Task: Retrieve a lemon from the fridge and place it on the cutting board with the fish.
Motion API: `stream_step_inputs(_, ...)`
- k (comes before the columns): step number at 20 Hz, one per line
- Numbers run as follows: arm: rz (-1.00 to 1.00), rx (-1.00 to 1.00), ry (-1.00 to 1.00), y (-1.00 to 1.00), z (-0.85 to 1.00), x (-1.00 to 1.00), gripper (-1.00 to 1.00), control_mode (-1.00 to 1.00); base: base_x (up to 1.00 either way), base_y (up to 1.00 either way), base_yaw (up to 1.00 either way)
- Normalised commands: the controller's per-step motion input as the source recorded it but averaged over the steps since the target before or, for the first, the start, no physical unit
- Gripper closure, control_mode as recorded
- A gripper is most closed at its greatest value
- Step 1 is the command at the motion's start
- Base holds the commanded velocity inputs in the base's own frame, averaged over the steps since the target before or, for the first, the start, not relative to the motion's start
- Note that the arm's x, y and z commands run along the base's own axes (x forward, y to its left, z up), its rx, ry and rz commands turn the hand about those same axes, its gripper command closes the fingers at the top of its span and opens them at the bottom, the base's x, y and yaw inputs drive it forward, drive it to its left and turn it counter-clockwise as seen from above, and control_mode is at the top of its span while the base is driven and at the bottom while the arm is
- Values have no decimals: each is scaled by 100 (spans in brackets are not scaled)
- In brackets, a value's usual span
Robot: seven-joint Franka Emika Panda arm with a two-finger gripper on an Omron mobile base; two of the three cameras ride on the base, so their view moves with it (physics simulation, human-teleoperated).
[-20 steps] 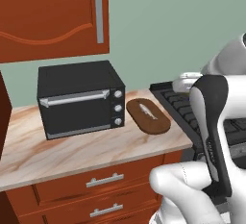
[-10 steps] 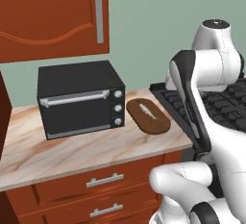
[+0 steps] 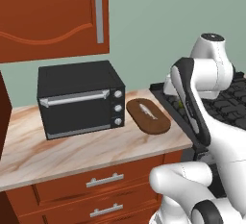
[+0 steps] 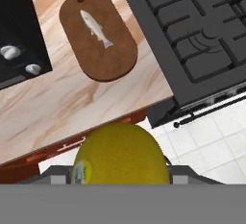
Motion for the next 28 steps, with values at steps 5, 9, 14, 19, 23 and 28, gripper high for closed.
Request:
stream_step_inputs(5, 0, 0, 0, 0, -53, 31, 100, -100, 0, 0, 0)
stream_step_inputs(9, 0, 0, -13, 0, -28, 30, 100, -100, 0, 0, 0)
stream_step_inputs(14, 0, 0, -9, 0, -32, 39, 100, -100, 0, 0, 0)
stream_step_inputs(19, 0, 0, -8, 0, -38, 38, 100, -100, 0, 0, 0)
stream_step_inputs(23, 0, 0, -4, 0, -30, 31, 100, -100, 0, 0, 0)
stream_step_inputs(28, 0, 0, 0, 2, -6, 12, 100, -100, 0, 0, 0)
